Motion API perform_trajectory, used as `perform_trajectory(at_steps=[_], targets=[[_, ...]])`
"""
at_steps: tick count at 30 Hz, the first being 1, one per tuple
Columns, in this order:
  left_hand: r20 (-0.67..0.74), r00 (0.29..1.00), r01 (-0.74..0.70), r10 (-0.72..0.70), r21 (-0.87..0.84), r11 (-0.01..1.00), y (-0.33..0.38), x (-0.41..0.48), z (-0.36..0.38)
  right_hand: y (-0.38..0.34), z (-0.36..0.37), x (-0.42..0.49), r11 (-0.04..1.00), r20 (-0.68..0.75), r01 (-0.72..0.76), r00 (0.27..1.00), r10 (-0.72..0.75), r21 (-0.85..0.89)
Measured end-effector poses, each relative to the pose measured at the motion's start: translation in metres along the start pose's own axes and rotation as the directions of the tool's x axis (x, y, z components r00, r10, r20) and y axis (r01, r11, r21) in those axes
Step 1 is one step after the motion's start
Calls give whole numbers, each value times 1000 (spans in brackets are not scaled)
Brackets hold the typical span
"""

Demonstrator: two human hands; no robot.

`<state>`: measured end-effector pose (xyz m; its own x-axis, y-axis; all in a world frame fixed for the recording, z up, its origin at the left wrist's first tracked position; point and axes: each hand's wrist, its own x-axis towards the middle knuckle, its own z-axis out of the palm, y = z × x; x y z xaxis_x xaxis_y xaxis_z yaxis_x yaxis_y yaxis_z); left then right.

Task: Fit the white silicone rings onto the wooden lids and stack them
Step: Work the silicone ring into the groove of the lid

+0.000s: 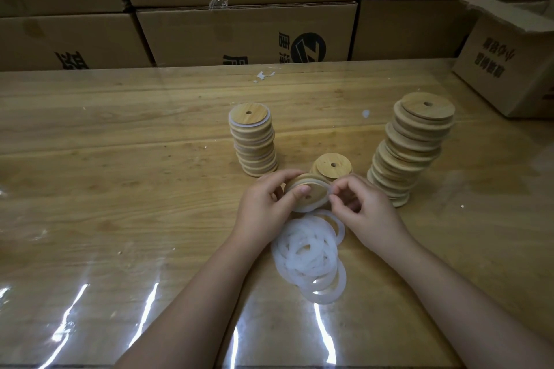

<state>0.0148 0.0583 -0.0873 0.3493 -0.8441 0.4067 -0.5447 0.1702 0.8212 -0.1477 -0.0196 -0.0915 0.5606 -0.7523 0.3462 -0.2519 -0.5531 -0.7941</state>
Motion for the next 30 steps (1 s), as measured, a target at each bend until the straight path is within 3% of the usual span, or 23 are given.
perform_trajectory(at_steps=[10,25,30], targets=[[1,999,34,-34,-43,999,-1,1,-1,1,0,0,998,10,-38,999,38,-55],[28,998,51,-49,-99,994,-2,1,-2,-15,0,-6,886,20,107,994,-109,-451],[19,998,65,-63,-80,995,-4,0,-1,-8,-2,-5,958,29,57,998,-51,-282]])
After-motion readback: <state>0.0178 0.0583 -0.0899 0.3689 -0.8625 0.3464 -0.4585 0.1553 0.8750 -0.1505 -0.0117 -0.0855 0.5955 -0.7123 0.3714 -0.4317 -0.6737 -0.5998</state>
